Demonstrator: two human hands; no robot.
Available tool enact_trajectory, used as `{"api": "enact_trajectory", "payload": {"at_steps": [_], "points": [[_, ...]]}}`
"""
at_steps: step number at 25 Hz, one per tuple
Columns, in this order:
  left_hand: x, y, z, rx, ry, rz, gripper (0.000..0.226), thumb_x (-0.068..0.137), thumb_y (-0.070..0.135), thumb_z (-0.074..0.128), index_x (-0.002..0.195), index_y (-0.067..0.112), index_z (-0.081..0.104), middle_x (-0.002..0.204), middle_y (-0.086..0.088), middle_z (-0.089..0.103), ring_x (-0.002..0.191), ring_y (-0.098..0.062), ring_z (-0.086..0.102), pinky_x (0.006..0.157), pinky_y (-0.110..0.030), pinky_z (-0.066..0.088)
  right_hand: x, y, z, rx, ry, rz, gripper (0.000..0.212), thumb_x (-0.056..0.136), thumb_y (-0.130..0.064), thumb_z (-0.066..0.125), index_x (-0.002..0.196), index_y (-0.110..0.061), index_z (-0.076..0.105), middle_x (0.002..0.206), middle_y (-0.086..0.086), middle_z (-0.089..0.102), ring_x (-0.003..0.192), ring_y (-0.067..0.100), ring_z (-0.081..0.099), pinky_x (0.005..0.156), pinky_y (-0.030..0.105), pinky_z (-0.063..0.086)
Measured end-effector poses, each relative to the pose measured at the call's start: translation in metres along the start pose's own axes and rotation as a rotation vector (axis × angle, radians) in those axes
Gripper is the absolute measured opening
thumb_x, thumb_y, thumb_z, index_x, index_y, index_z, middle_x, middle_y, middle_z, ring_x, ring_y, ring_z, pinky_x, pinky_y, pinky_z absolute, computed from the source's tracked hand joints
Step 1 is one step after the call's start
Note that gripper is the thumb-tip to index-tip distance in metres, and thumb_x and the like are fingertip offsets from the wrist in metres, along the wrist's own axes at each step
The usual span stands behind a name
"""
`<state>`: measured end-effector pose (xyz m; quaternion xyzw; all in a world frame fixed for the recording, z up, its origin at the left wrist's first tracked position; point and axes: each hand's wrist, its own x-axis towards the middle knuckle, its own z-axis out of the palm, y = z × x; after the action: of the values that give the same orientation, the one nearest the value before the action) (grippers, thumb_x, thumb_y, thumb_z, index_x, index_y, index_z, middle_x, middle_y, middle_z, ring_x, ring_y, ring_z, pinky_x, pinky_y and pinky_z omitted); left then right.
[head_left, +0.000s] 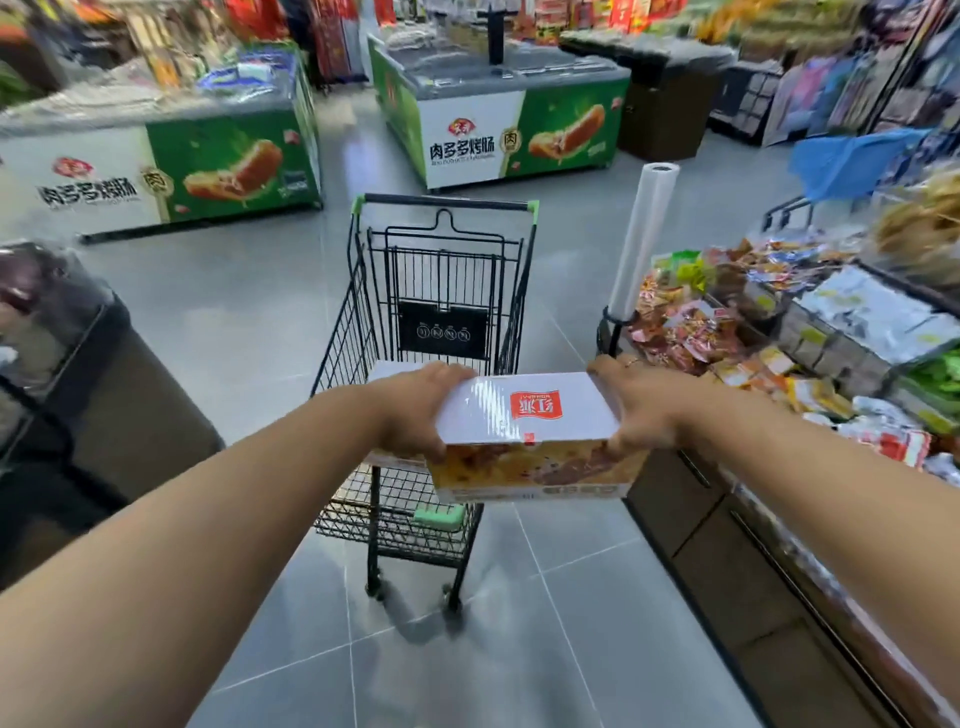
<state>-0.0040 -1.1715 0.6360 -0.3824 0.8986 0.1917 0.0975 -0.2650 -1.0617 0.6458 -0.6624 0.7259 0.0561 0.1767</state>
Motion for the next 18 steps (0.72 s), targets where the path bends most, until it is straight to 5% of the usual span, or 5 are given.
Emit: {"api": "enact_trajectory", "payload": {"at_steps": [13, 18], "points": [[0.086, -0.199, -0.038, 0.041, -0.084, -0.041, 0.110, 0.067, 0.032, 0.082, 0.151, 0.027, 0.011, 0.152, 0.000, 0.025, 0.132, -0.025, 0.039, 0.109, -0.044, 0.037, 0.204, -0.088, -0.002, 0.028, -0.072, -0.040, 0.109, 0.060, -0.047, 0.079, 0.146, -0.028, 0.014, 0.138, 0.006, 0.037, 0.115, 0.027, 0.051, 0.095, 0.041, 0.048], [0.124, -0.247, -0.042, 0.072, -0.078, -0.105, 0.107, 0.070, 0.034, 0.081, 0.151, 0.024, 0.012, 0.152, -0.001, 0.026, 0.135, -0.025, 0.033, 0.113, -0.040, 0.031, 0.283, -0.099, 0.001, 0.026, -0.077, -0.128, 0.105, 0.064, -0.046, 0.079, 0.145, -0.027, 0.017, 0.137, 0.004, 0.036, 0.110, 0.024, 0.053, 0.086, 0.035, 0.048]]}}
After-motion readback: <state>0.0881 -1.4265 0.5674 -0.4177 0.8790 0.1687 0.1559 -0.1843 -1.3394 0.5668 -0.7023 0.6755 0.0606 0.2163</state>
